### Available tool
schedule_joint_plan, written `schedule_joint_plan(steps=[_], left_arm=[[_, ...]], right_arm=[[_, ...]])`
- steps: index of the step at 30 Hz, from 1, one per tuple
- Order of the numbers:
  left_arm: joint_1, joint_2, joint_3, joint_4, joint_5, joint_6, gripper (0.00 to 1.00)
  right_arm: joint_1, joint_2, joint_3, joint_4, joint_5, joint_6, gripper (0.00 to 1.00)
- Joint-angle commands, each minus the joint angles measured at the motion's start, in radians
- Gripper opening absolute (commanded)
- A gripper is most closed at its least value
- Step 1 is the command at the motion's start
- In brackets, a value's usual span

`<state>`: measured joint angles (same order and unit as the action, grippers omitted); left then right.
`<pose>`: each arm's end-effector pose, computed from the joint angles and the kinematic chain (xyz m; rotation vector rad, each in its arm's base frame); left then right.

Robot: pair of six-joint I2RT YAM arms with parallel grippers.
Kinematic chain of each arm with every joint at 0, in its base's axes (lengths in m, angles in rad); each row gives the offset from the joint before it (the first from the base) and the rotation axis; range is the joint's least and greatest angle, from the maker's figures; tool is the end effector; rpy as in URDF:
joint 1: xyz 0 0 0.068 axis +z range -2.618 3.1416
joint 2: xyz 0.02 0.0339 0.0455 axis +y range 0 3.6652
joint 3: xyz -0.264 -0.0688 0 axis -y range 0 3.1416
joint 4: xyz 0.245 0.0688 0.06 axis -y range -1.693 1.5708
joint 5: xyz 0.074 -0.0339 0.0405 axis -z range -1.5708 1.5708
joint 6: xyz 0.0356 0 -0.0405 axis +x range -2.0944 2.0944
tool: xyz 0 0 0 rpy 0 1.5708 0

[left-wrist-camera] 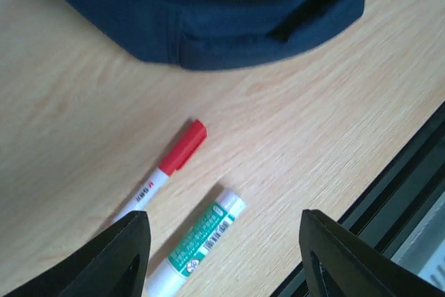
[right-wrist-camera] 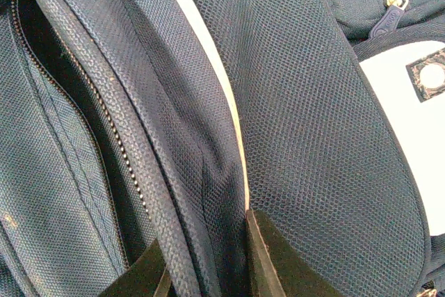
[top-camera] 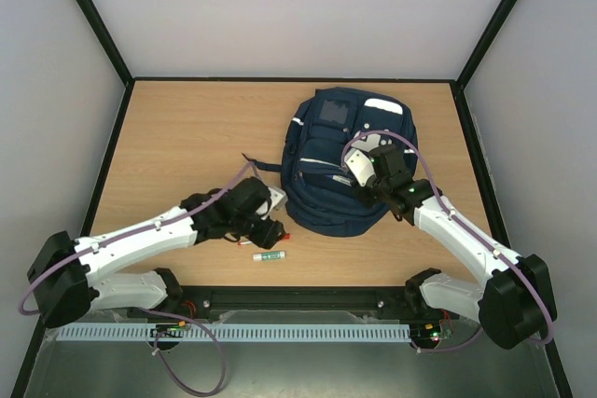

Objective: Pack the student bag
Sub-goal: Pick up the stationery from the center of the board.

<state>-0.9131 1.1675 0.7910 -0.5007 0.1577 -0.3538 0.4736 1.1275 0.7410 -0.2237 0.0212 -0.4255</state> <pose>0.1399 -0.1903 0.2381 0.7831 2.4598 -0.7163 0.2194 0.1116 0.2524 -0.9368 1.9694 0.0042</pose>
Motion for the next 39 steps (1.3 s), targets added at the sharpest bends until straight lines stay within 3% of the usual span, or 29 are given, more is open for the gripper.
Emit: schedule_joint_plan(steps=[1, 11, 17, 39], left_arm=[[-0.109, 0.073, 0.010, -0.105, -0.114, -0.086, 0.62], [-0.307, 0.299, 0.062, -0.174, -0.330, -0.174, 0.66], [-0.339, 0.369, 0.094, -0.173, -0.391, -0.162, 0.65], [-0.338, 0.431, 0.076, -0.118, -0.266, -0.137, 0.24]], right_arm=[[0.008, -0.009, -0.008, -0.017, -0.046, 0.016, 0.22], [0.008, -0.023, -0.012, -0.019, -0.043, 0.013, 0.22], [0.008, -0.024, -0.012, -0.022, -0.047, 0.011, 0.22], [0.008, -0.019, -0.017, -0.023, -0.036, 0.004, 0.23]])
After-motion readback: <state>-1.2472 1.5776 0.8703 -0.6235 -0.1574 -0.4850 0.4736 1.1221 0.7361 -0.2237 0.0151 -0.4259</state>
